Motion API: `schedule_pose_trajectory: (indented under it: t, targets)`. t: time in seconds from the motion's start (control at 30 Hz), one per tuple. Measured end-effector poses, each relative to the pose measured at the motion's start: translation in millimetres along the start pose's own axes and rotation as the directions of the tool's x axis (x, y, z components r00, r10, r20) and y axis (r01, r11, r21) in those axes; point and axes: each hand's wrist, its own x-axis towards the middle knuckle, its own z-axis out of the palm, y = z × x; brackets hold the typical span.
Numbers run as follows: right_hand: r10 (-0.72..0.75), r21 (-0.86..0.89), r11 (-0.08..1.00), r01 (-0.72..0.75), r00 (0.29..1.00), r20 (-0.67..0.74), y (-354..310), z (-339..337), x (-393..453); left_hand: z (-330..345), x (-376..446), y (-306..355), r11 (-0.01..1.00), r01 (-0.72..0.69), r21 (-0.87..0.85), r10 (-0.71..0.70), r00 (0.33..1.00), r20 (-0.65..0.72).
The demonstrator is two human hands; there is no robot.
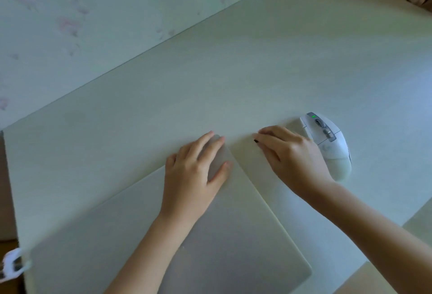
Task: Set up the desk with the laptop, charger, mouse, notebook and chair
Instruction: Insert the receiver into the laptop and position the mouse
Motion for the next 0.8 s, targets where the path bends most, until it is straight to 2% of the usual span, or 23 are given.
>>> schedule_pose_trajectory:
  t: [0.13,0.33,0.43,0.5,0.53,0.6,0.67,0.8]
  targets:
    - [0.206,0.333,0.929,-0.160,0.973,-0.106,-28.8,2.5,-24.2,2.9,15.0,12.2,0.989,0.119,-0.092,-0.119,0.993,0.003]
    - [0.357,0.441,0.857,-0.266,0.925,-0.134,-43.7,21.5,-35.8,3.2,35.7,14.6,0.929,0.291,-0.228,-0.283,0.957,0.068]
    - [0.405,0.532,0.796,-0.289,0.907,-0.113,-45.4,20.7,-32.4,6.5,49.2,15.7,0.936,0.319,-0.146,-0.309,0.947,0.085]
    - [0.482,0.637,0.684,-0.355,0.876,-0.029,-48.2,16.3,-29.9,6.2,56.5,20.1,0.937,0.336,-0.097,-0.324,0.939,0.114]
    - [0.535,0.701,0.585,-0.408,0.844,0.044,-49.5,12.8,-28.1,4.9,58.8,22.5,0.938,0.338,-0.082,-0.326,0.937,0.128]
    - [0.620,0.817,0.318,-0.481,0.758,0.205,-51.5,3.5,-21.9,-1.1,61.2,26.5,0.942,0.329,-0.067,-0.318,0.938,0.137]
    - [0.638,0.867,0.112,-0.485,0.704,0.311,-52.2,-6.0,-15.5,-10.0,61.9,28.8,0.946,0.313,-0.081,-0.303,0.946,0.110]
    - [0.606,0.875,-0.015,-0.484,0.691,0.393,-63.3,-24.7,0.0,-36.3,61.6,34.2,0.937,0.290,-0.196,-0.286,0.957,0.047]
